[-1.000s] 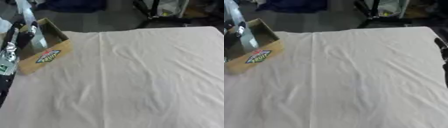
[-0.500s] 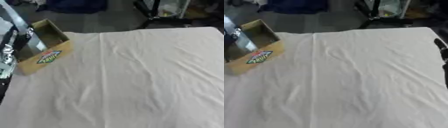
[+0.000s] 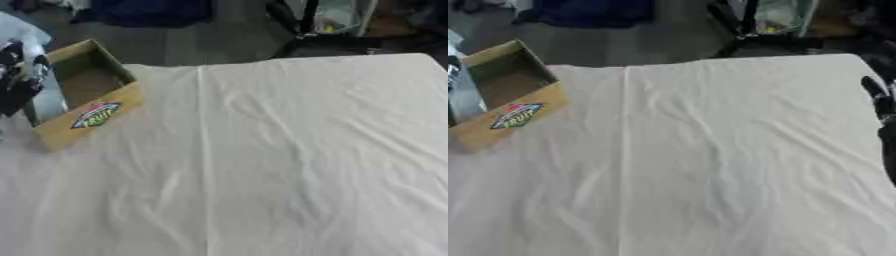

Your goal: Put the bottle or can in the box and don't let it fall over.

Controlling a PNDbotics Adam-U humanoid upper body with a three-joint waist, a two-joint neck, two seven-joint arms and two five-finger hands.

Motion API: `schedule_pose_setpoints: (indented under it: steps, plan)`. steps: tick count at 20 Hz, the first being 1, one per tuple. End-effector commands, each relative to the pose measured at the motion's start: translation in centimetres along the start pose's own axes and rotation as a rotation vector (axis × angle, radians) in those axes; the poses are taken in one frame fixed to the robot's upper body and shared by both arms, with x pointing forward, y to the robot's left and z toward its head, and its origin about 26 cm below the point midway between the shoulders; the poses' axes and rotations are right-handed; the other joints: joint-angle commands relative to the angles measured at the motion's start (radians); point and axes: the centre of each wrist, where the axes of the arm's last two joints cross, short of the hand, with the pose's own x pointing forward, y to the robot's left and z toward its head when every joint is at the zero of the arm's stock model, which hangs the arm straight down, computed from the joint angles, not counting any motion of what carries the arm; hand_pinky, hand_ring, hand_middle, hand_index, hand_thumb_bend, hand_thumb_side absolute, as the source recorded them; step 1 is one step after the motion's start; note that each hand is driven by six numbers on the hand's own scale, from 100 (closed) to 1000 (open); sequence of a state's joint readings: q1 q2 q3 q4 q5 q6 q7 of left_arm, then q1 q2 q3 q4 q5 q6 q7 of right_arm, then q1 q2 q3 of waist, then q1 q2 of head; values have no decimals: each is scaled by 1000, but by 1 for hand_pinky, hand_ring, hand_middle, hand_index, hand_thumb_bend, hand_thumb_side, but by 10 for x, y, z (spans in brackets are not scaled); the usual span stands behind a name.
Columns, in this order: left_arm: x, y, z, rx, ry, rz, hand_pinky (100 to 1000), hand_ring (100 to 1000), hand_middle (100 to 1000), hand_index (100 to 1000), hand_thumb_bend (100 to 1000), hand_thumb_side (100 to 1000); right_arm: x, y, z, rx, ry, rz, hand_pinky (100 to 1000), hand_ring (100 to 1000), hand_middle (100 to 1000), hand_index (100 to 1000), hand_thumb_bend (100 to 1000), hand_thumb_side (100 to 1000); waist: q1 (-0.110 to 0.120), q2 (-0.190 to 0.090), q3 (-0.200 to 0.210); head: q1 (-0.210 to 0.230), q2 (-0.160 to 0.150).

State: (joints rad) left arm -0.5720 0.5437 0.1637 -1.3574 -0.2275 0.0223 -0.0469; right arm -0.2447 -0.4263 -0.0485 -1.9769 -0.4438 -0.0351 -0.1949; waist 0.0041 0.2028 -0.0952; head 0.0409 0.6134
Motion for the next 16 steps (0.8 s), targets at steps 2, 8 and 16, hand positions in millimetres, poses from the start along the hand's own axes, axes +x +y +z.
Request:
schedule_pose_setpoints:
  steps: [2,8,16]
  plan:
    - [21,15,0,39,-51,-2,1000,1000,1000,883,100,692,10,-2,-3,10,-36,25,1000,1000,951,1000,100,470,-1,-24,1,-1,-18]
    - [12,14,8,19,30,-11,1000,1000,1000,784,100,719,11,-3,-3,8,-38,24,1000,1000,949,1000,100,470,0,-25,2,3,-33]
    - [-41,14,13,-46,278,-116,1000,1000,1000,519,100,920,11,-5,-3,-2,-38,25,1000,1000,950,1000,100,470,1,-26,2,3,-16]
